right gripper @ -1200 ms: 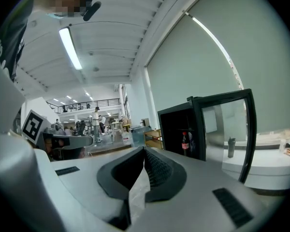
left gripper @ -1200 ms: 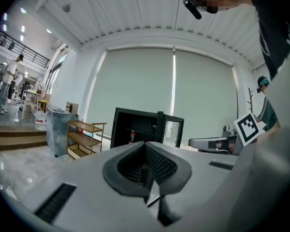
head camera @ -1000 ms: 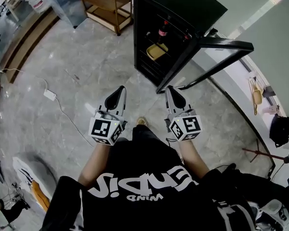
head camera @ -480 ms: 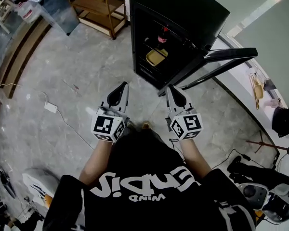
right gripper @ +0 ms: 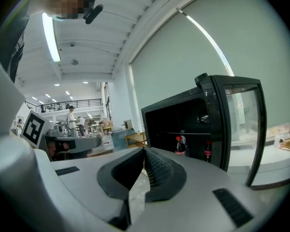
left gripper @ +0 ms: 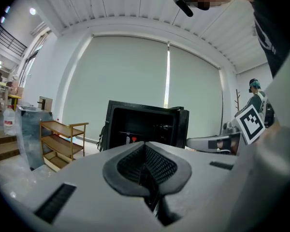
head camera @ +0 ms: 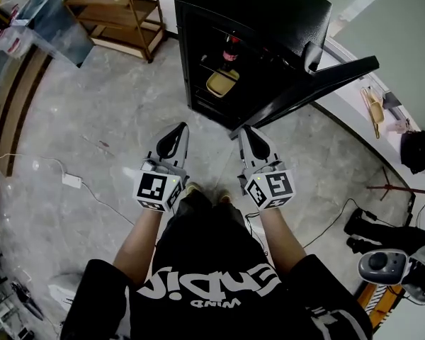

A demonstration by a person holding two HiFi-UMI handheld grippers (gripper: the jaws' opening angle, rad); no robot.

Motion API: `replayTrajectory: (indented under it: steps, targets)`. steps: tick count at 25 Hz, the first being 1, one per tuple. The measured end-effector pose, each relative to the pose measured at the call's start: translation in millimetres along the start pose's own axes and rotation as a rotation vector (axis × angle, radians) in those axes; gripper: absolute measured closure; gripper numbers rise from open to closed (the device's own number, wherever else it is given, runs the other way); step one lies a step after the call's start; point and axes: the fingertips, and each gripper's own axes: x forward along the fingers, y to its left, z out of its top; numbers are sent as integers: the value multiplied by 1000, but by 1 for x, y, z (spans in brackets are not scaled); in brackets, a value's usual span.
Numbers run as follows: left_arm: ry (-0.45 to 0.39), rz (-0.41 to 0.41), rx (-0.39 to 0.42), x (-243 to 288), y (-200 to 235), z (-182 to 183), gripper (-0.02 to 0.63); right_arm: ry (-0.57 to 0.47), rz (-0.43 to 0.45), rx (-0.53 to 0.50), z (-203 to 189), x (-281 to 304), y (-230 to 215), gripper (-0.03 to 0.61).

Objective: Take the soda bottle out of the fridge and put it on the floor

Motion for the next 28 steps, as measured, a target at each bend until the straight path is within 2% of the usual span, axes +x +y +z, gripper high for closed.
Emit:
replayTrajectory:
  steps: [8,9,10,11,13,14,22,28]
  targets:
    - [-9,-13,-16,15,10,-8,606,-18,0,-16,-9,18,-6,547]
    - [-10,-16,-19,17,10,-10,606,-22,0,-10,-11,19,-9,509]
    - [-10,-19,-20,19,10,-12,607,-23,0,0,-13,21,-11,425]
    - [-10,-21,-20,21,9,-15,607,-23,-1,10,-17,22,-13,371]
    - [-8,-28,-21,26,9,-20,607,-17,-4,23,-25,25,-17,292]
    - [-5,-31,-22,29,10,-22,607,-12,-6,29,-28,27,-19,281]
    - [2,-46,-27,48,16,-30,607,5,-42,54,-48,55,-44,277]
    - [17,-44,-44,58,25,-37,606,10,-68,24,-54,112,-75,276]
